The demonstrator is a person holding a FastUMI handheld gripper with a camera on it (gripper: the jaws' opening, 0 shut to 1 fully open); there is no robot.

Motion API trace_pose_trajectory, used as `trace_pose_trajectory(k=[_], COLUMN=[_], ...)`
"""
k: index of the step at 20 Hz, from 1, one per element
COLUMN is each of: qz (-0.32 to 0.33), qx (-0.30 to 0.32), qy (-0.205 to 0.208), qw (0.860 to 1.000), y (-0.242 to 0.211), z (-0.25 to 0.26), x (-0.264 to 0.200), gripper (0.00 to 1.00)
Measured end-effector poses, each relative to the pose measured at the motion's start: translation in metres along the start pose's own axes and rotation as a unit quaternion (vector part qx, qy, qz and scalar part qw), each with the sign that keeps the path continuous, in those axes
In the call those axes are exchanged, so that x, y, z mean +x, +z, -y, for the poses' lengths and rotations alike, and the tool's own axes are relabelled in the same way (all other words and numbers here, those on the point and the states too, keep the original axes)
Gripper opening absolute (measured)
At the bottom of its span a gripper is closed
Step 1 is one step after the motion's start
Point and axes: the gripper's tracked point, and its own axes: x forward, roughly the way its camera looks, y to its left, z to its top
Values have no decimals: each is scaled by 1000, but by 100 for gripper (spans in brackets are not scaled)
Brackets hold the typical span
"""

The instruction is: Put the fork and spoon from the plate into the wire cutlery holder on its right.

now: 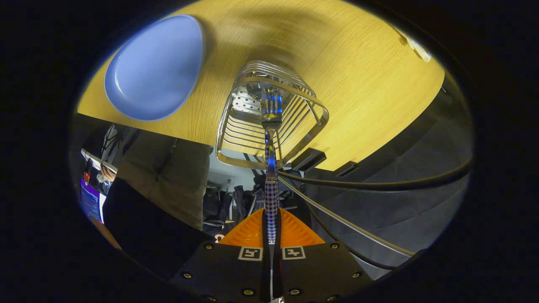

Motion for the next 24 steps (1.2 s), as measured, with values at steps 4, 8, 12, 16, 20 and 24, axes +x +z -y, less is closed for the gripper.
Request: trace_pose_trajectory(k=[4,8,12,16,20,24], qz=[19,30,50,93,179,303], qx=[0,10,21,39,65,98], qy=[5,13,21,37,54,61], qw=[1000,999,998,994,980,946], y=[7,2,-8,-22,-32,-30], z=[-2,1,1,-5,-15,-29], x=[-5,-6,-4,-7,-10,-21], gripper=[11,36,90,96,97,97])
